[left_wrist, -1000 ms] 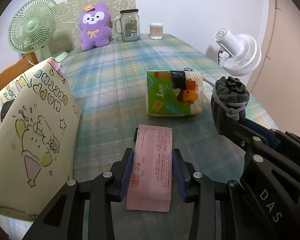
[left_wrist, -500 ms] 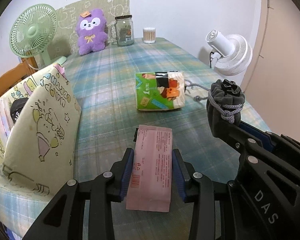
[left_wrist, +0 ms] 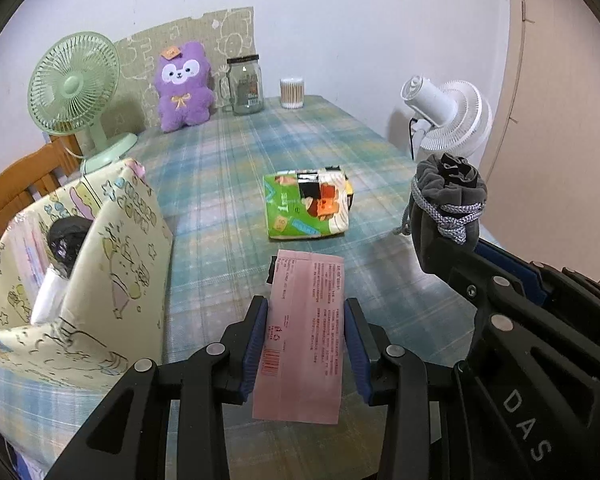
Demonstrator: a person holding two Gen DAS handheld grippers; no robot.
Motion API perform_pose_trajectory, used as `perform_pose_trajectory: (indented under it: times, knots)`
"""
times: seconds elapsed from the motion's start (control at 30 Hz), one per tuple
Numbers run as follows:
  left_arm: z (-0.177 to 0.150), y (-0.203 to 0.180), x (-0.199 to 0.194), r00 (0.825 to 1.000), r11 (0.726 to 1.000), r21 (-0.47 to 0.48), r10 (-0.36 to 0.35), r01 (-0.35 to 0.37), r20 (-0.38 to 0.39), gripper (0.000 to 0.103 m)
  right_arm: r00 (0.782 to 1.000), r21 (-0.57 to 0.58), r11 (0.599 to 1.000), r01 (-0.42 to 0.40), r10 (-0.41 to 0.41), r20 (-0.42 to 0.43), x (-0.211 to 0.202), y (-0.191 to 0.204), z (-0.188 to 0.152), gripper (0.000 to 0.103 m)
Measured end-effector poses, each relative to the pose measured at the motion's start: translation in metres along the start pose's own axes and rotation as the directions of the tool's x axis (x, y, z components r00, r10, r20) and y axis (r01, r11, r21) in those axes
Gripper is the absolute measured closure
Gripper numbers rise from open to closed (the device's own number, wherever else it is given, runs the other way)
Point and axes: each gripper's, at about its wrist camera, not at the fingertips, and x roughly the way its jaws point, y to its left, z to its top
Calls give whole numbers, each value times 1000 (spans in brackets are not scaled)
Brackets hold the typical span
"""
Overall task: Organize soft objects
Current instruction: 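Carry the pink packet and grey pouch in both tools over the yellow box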
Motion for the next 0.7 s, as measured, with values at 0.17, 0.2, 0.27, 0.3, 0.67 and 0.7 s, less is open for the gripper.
perform_pose_trajectory:
  times: [0.17, 0.2, 0.27, 0.3, 0.67, 0.7]
  knots:
    - [5, -3, -16, 999, 1000, 12, -4, 4, 41, 64, 999, 10, 1000, -1, 1, 33, -13, 2, 7, 83]
    - [6, -3, -18, 999, 1000, 12, -5, 4, 46, 64, 999, 9, 1000, 0, -1, 41, -17, 3, 8, 83]
    - [8, -3, -23, 998, 1000, 13, -5, 5, 57, 64, 999, 9, 1000, 3, -3, 52, -21, 4, 11, 83]
    - [10, -3, -25, 998, 1000, 13, -5, 4, 63, 64, 998, 8, 1000, 2, -2, 56, -24, 5, 13, 83]
    - [24, -1, -52, 991, 1000, 21, 4, -6, 132, 64, 994, 1, 1000, -14, 14, 112, -47, 12, 29, 83]
    - [26, -1, -55, 990, 1000, 20, 5, -8, 140, 64, 993, 0, 1000, -15, 15, 116, -49, 13, 31, 83]
